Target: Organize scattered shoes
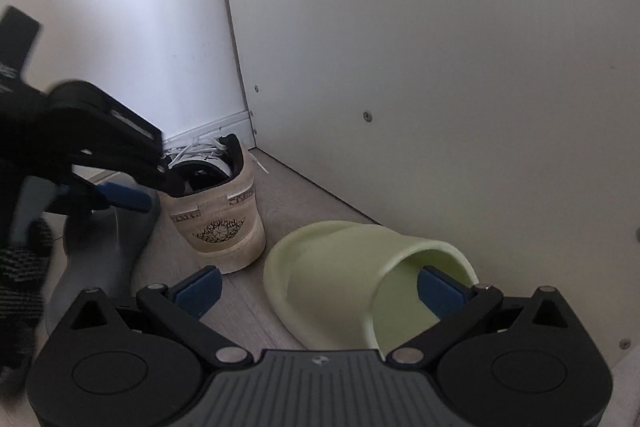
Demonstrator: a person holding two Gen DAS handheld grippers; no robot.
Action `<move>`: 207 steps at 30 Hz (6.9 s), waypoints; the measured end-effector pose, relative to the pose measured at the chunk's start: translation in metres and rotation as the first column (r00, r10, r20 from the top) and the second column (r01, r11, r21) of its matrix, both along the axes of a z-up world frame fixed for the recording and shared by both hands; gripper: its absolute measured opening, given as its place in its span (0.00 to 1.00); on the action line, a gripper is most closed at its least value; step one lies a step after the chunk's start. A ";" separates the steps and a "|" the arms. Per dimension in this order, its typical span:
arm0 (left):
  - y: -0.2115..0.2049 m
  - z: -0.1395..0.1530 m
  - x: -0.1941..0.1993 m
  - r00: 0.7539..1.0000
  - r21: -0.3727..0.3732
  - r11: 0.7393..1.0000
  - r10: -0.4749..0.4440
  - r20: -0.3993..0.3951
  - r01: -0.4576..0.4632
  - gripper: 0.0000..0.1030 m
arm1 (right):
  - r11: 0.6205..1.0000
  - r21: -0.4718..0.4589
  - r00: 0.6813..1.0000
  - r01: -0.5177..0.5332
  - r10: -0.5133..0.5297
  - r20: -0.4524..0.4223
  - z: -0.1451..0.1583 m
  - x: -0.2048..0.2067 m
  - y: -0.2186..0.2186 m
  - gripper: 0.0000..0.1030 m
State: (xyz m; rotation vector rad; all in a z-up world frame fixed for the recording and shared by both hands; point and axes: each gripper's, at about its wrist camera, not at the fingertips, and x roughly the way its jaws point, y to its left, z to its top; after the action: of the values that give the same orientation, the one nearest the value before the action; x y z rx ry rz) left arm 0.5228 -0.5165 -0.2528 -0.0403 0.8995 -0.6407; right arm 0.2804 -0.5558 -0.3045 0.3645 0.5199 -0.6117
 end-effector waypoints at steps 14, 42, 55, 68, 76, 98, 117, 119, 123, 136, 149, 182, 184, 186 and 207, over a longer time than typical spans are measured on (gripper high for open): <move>-0.026 -0.033 0.020 0.995 0.105 0.993 0.070 -0.075 -0.062 0.20 | 1.000 0.008 1.000 -0.024 0.024 -0.005 -0.002 0.000 -0.001 1.00; 0.337 -0.022 -0.271 0.925 0.234 0.943 0.292 -0.244 -0.236 0.18 | 0.929 -0.177 0.926 -0.324 0.350 0.139 0.117 -0.059 0.137 1.00; 0.447 -0.006 -0.287 0.900 0.210 0.916 0.382 -0.207 -0.341 0.31 | 0.791 -0.109 0.796 -0.602 0.605 -0.012 0.157 -0.143 0.313 1.00; 0.519 0.055 -0.354 0.850 0.141 0.845 0.526 -0.038 -0.516 0.61 | 0.715 -0.086 0.719 -0.694 0.693 -0.050 0.173 -0.143 0.390 1.00; 0.605 0.071 -0.376 0.570 0.054 0.569 0.821 0.017 -0.821 0.61 | 0.471 -0.044 0.471 -0.881 0.863 -0.185 0.150 -0.129 0.472 0.71; 0.658 0.043 -0.347 0.363 0.071 0.363 0.932 -0.026 -0.929 0.61 | 0.042 0.177 -0.044 -0.983 0.888 -0.457 0.072 -0.060 0.596 0.08; 0.667 0.020 -0.313 0.252 0.092 0.257 0.966 -0.058 -0.962 0.61 | -0.460 -0.152 -0.323 -0.875 0.787 -0.525 0.095 0.028 0.537 0.88; 0.666 0.020 -0.313 0.251 0.087 0.255 0.967 -0.055 -0.963 0.61 | -0.541 -0.057 -0.448 -0.839 0.747 -0.492 0.088 0.048 0.547 0.88; 0.665 0.020 -0.312 0.252 0.076 0.256 0.966 -0.057 -0.964 0.61 | -0.609 0.038 -0.549 -0.792 0.684 -0.480 0.074 0.064 0.561 0.87; 0.669 0.024 -0.316 0.230 0.059 0.232 0.972 -0.045 -0.971 0.61 | 0.188 0.037 0.169 -0.981 0.940 -0.295 0.053 0.038 0.597 0.79; 0.677 0.022 -0.316 0.225 0.053 0.228 0.972 -0.062 -0.972 0.61 | -0.057 0.068 -0.075 -0.996 0.949 -0.308 0.059 0.060 0.556 0.92; 0.689 0.016 -0.320 0.176 0.081 0.184 0.980 -0.092 -0.980 0.61 | 0.306 0.482 0.258 -0.821 0.952 -0.166 0.029 0.051 0.546 0.68; 0.691 0.016 -0.321 0.171 0.077 0.179 0.981 -0.095 -0.981 0.61 | 0.345 0.534 0.328 -0.772 0.936 -0.131 0.024 0.045 0.544 0.68; 0.695 0.016 -0.322 0.166 0.068 0.174 0.980 -0.110 -0.982 0.61 | 0.358 0.547 0.350 -0.757 0.929 -0.124 0.024 0.041 0.547 0.68; 0.705 0.018 -0.328 0.186 0.076 0.192 0.979 -0.081 -0.978 0.61 | 0.215 0.599 0.284 -0.772 0.959 0.023 0.032 0.020 0.586 0.79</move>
State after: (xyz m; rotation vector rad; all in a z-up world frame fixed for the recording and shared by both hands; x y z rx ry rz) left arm 0.1951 0.1883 -0.2351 -0.6379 0.7754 0.6573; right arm 0.3009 0.0298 -0.2721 0.3727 1.1547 0.7067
